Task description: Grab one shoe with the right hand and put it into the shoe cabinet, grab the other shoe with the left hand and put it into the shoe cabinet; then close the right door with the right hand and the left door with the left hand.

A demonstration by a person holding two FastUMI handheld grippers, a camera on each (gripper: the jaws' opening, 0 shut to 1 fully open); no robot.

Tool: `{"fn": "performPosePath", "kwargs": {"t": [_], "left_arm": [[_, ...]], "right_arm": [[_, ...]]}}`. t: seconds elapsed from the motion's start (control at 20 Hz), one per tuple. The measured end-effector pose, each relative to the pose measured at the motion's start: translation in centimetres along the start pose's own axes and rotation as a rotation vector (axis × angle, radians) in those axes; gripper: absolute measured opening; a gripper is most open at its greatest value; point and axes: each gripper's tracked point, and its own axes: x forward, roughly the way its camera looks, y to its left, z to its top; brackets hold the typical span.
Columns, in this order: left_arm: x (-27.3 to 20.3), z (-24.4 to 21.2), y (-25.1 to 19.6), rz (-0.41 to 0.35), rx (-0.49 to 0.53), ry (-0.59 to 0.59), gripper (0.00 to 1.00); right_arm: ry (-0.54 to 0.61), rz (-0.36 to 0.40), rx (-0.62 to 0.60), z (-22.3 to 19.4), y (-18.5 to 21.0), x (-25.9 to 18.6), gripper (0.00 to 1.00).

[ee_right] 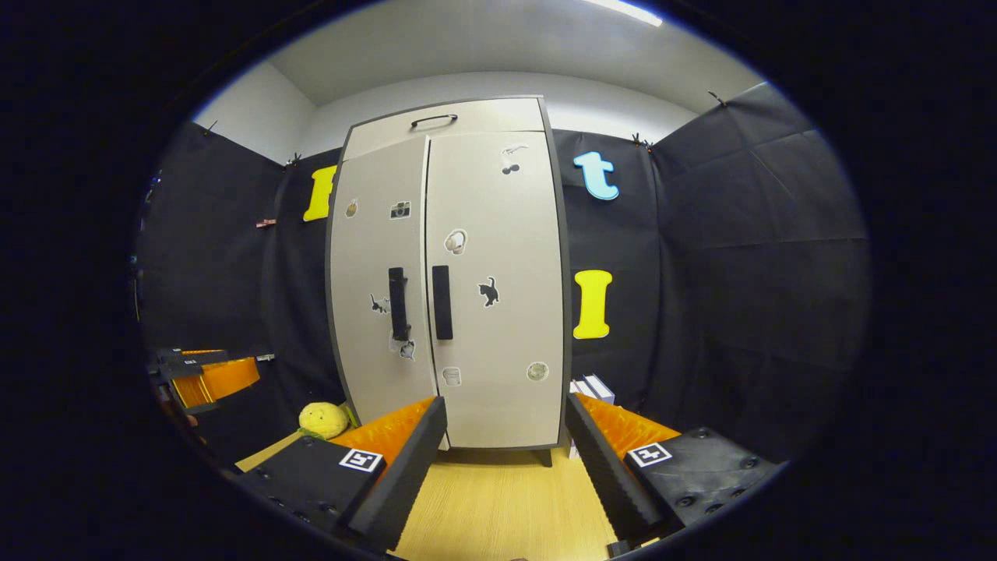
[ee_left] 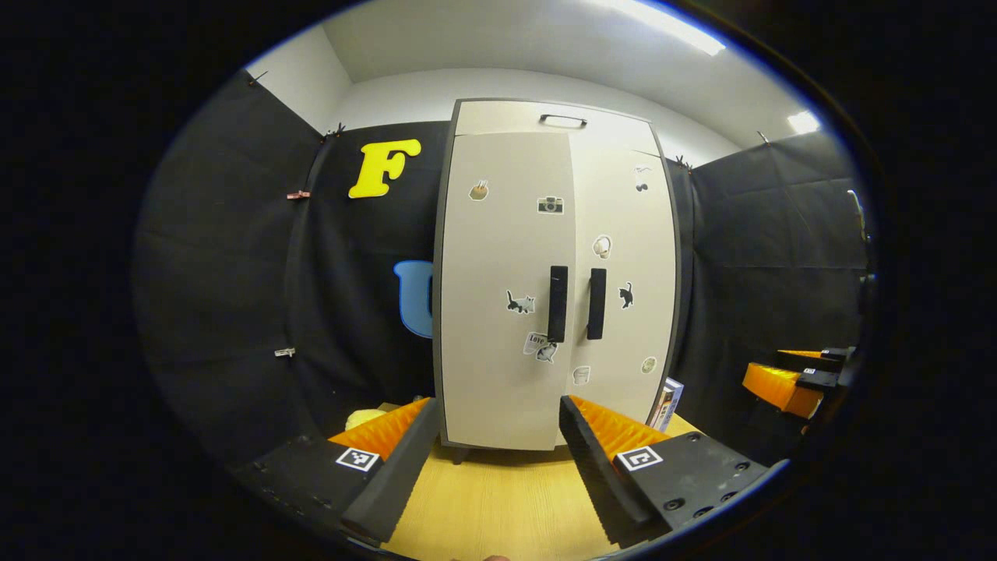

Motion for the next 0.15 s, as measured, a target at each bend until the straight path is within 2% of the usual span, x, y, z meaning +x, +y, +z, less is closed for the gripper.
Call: {"fn": "performPosePath", "kwargs": {"t": [0.15], "left_arm": [[-1.26,-0.23,0.42,-0.013,-0.023,0.004,0.95]], "right_arm": [[-0.001,0.003,0.0,-0.17,1.0,-1.13,0.98]]}}
